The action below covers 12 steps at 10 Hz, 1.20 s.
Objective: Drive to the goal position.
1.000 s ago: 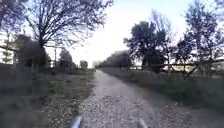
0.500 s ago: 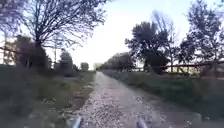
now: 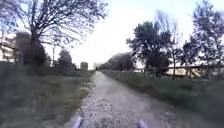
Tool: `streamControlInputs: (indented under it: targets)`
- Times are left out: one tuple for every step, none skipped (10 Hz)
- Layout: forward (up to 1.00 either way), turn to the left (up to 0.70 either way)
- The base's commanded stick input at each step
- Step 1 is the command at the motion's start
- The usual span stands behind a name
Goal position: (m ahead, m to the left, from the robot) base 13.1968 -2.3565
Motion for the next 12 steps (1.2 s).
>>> streamControlInputs:
  targets:
    - [0.0,0.0]
    - [0.0,0.0]
    - [0.0,0.0]
    - [0.0,0.0]
    - [0.0,0.0]
    - [0.0,0.0]
    - [0.0,0.0]
    - [0.0,0.0]
    - [0.15,0.0]
    - [0.3,0.0]
    - [0.45,0.0]
    - [0.6,0.0]
